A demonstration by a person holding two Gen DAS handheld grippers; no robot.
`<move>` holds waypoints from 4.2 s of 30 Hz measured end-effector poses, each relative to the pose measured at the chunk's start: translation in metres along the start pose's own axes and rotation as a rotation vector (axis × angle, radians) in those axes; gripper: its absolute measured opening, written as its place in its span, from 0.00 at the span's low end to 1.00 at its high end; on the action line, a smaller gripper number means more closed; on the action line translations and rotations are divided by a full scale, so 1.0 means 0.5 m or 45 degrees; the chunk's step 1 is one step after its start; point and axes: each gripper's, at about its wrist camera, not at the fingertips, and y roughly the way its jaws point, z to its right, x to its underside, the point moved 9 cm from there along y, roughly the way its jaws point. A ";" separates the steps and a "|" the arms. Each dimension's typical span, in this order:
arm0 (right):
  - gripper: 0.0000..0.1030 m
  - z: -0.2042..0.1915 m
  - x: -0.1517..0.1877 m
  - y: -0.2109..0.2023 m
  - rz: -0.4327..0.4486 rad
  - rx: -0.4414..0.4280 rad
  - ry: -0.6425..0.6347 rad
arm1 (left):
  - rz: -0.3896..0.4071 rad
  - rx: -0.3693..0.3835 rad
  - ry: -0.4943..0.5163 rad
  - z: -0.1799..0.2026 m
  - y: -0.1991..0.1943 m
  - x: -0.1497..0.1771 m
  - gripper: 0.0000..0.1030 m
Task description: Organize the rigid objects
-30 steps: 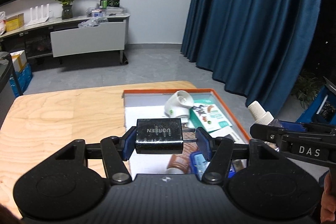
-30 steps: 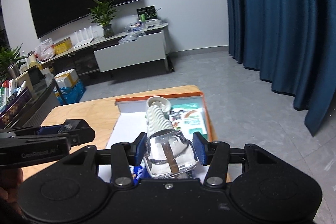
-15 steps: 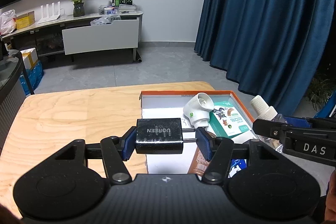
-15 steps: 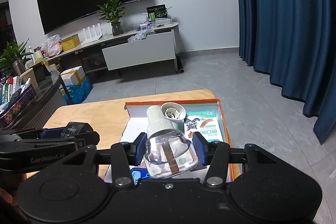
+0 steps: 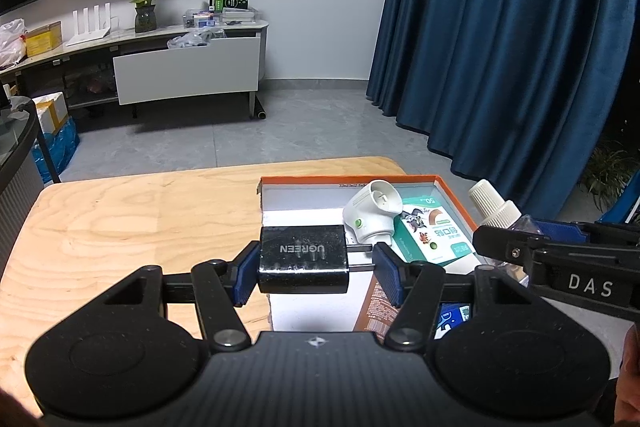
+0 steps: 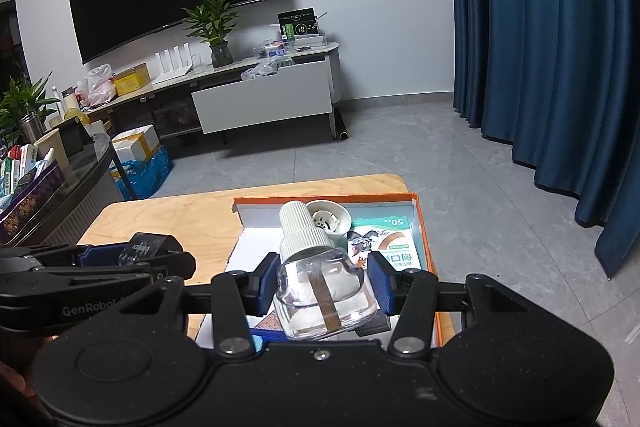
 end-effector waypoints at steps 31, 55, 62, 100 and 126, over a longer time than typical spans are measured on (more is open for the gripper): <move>0.57 0.025 -0.006 0.159 -0.127 0.039 -0.014 | -0.121 0.017 -0.025 -0.016 0.131 -0.007 0.59; 0.77 0.047 -0.038 0.085 0.014 0.108 0.010 | -0.156 0.048 -0.024 -0.003 0.131 -0.007 0.84; 0.81 0.051 -0.030 -0.001 0.063 0.124 0.020 | -0.093 0.004 -0.018 0.006 0.040 -0.029 1.00; 0.92 0.066 0.218 -0.189 -0.132 0.127 -0.039 | -0.136 -0.208 -0.054 0.074 -0.170 0.191 1.00; 0.92 0.063 0.228 -0.176 -0.165 0.122 -0.055 | -0.176 -0.200 -0.054 0.071 -0.162 0.205 1.00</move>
